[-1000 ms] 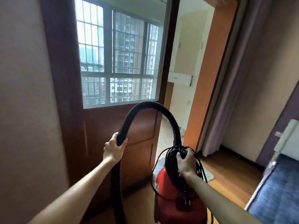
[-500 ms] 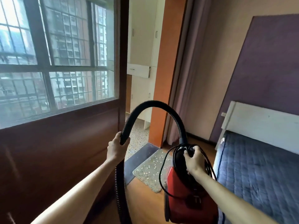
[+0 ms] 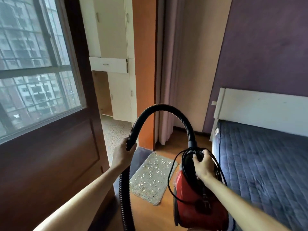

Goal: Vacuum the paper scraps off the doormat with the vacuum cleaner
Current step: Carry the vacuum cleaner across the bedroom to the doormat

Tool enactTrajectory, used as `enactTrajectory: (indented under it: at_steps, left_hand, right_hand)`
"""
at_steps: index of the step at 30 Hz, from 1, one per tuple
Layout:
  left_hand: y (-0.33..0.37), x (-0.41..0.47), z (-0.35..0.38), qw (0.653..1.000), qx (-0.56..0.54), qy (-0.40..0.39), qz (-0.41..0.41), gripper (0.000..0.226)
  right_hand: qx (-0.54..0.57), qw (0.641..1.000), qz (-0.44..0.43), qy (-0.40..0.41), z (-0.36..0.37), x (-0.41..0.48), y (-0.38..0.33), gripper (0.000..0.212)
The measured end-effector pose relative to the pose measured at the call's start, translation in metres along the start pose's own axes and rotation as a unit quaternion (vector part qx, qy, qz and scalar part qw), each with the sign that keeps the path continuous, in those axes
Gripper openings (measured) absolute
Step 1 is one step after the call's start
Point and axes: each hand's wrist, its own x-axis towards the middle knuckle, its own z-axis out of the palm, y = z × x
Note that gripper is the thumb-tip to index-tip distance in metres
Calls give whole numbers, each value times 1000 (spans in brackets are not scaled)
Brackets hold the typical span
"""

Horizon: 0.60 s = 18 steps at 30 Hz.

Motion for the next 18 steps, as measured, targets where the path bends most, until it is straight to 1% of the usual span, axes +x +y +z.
enactTrajectory:
  at_steps: [6,9,11,16,18]
  left_hand:
    - [-4,91,56,1000,-1,-12,25,33]
    - [-9,122,85,999,-14,-26,26,24]
    - [-10,142,105,999,-21,-42,23,23]
    - [-15,202,150,997,-10,-59,38,32]
    - [-15,229,171,996,-6,-70,47,32]
  right_hand:
    - [-6,1000,8,17,29,78,-2,22]
    - [-21,999,15,34,39,108,1,25]
    - [-27,999,22,33,43,129,2,29]
    - [-35,997,45,43,60,178,3,36]
    - [-36,997,55,49,66,201,5,37]
